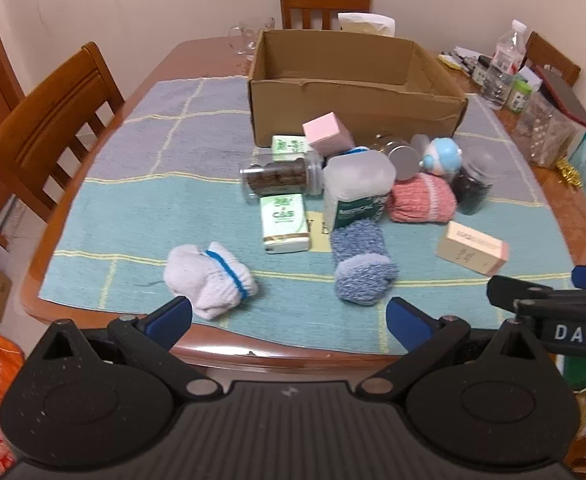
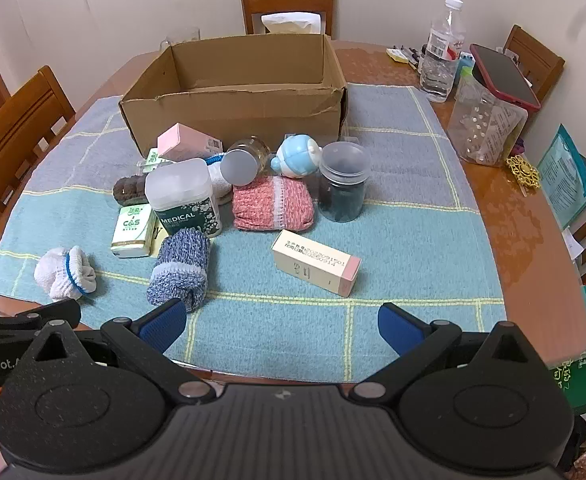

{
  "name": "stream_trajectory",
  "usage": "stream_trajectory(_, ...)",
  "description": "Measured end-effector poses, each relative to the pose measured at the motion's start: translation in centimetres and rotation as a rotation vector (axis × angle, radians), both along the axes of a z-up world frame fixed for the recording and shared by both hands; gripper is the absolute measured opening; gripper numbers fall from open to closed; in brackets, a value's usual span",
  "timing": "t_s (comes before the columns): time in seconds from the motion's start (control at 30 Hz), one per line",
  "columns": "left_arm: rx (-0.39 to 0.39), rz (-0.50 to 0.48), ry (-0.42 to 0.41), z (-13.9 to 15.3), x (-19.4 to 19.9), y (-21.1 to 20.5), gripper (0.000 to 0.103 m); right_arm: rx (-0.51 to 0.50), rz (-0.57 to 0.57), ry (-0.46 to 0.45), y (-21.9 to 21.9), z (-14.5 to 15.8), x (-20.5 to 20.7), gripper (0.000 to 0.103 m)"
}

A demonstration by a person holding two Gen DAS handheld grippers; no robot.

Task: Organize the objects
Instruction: 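Move the left tool toward the white sock and the right tool toward the cream box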

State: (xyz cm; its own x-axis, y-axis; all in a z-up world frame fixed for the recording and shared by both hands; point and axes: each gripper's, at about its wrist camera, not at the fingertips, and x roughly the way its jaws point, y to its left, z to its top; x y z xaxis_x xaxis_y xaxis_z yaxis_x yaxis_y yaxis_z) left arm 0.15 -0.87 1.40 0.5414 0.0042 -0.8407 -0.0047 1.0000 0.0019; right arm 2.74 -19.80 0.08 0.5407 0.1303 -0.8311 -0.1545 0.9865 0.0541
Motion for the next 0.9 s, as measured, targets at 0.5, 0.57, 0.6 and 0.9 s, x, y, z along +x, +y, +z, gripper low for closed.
stream_trajectory(0.5,0.007,-0.031,-0.044,-0.3,0.6,-0.5,0.103,0.004,-0.017,-0.014,-0.6,0.0,0.5,0.103)
stream_trajectory(0.57,0.014,-0.038,-0.053,-0.6,0.7,-0.4,0.103,-0.002,-0.014,-0.021,-0.4,-0.1,0.5,0.103)
stream_trajectory(0.6,0.018,-0.043,-0.057,-0.7,0.7,-0.4,0.103,-0.005,-0.012,-0.025,-0.3,-0.2,0.6,0.103)
stream_trajectory(0.9,0.007,-0.056,-0.085,-2.0,0.8,0.4,0.103,-0.008,-0.047,-0.032,0.5,-1.3,0.6,0.103)
